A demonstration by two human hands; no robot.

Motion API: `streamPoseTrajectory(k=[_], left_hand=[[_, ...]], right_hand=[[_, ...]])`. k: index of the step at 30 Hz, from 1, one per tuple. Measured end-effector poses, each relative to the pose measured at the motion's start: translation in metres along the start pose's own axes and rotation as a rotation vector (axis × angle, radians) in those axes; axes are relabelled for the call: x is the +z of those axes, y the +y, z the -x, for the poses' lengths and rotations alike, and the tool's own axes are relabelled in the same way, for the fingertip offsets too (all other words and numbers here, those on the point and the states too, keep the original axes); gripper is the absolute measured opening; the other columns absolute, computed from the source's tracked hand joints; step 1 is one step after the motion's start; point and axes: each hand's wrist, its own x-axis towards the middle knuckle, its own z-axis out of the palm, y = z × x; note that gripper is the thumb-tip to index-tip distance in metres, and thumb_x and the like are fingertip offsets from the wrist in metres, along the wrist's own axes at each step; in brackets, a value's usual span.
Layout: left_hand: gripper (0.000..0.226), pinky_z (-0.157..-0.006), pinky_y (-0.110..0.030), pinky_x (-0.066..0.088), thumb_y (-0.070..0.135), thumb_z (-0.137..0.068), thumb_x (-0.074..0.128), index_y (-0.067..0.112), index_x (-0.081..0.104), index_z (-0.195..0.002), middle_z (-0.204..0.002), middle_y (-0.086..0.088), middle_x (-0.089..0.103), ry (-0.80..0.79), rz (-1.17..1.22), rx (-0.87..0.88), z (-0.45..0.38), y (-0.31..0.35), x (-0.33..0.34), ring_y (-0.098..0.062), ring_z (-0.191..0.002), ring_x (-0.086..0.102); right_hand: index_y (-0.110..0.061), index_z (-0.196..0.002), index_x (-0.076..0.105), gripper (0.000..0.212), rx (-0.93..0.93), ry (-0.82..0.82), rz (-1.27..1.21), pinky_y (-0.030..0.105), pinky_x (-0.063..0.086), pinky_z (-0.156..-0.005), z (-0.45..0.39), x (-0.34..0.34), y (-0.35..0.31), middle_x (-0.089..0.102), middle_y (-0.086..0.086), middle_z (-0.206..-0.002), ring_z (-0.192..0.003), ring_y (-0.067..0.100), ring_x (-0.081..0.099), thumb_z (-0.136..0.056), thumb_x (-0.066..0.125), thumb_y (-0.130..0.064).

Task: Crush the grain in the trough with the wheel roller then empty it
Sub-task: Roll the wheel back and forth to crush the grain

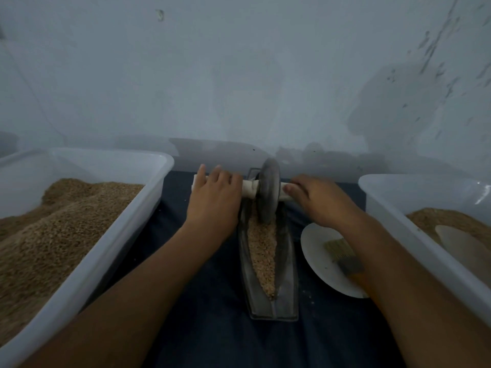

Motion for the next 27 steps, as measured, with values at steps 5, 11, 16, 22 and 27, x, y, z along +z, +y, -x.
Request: streamPoseTrajectory(k=[5, 11, 16, 22, 27], left_hand=[[0.036, -0.111, -0.039, 0.031, 0.024, -0.092, 0.057, 0.018, 0.048, -0.126, -0.127, -0.006, 0.057, -0.019, 0.029, -0.011, 0.000, -0.002, -0.009, -0.026, -0.122, 0.051], [0.021, -0.066, -0.035, 0.043, 0.024, -0.087, 0.065, 0.019, 0.057, -0.105, -0.088, 0.000, 0.055, -0.249, -0.052, -0.110, 0.008, 0.004, -0.035, -0.022, -0.086, 0.059], [0.012, -0.052, -0.029, 0.029, 0.023, -0.082, 0.069, 0.022, 0.058, -0.088, -0.070, 0.004, 0.040, -0.387, -0.145, -0.046, 0.021, 0.008, -0.061, -0.015, -0.067, 0.043], [0.035, -0.050, -0.027, 0.027, 0.033, -0.074, 0.075, 0.023, 0.043, -0.066, -0.067, 0.004, 0.043, -0.459, -0.151, 0.013, 0.028, 0.010, -0.081, -0.012, -0.055, 0.035], [0.027, -0.056, -0.031, 0.035, 0.029, -0.081, 0.069, 0.020, 0.045, -0.075, -0.071, 0.004, 0.042, -0.435, -0.022, -0.005, 0.021, 0.007, -0.066, -0.014, -0.060, 0.040]], right_hand=[[-0.025, -0.100, 0.062, 0.040, -0.011, -0.009, 0.056, 0.039, 0.049, -0.071, 0.001, -0.003, -0.005, 0.064, 0.000, -0.092, -0.082, 0.022, 0.058, -0.103, 0.034, -0.054], [-0.035, -0.092, 0.060, 0.039, 0.027, -0.319, 0.074, 0.029, 0.039, -0.059, 0.012, -0.047, -0.023, 0.061, -0.012, -0.085, -0.077, 0.007, 0.057, -0.084, 0.053, -0.073], [-0.038, -0.084, 0.054, 0.048, 0.004, -0.478, 0.116, 0.028, 0.039, -0.057, 0.032, -0.077, -0.050, 0.060, -0.014, -0.085, -0.074, 0.004, 0.058, -0.065, 0.067, -0.080], [-0.036, -0.081, 0.052, 0.049, -0.048, -0.522, 0.205, 0.027, 0.038, -0.055, 0.041, -0.089, -0.064, 0.058, -0.013, -0.083, -0.072, 0.004, 0.056, -0.063, 0.070, -0.078], [-0.035, -0.085, 0.051, 0.040, -0.036, -0.551, 0.171, 0.029, 0.039, -0.058, 0.033, -0.077, -0.051, 0.059, -0.009, -0.085, -0.074, 0.007, 0.057, -0.080, 0.058, -0.073]])
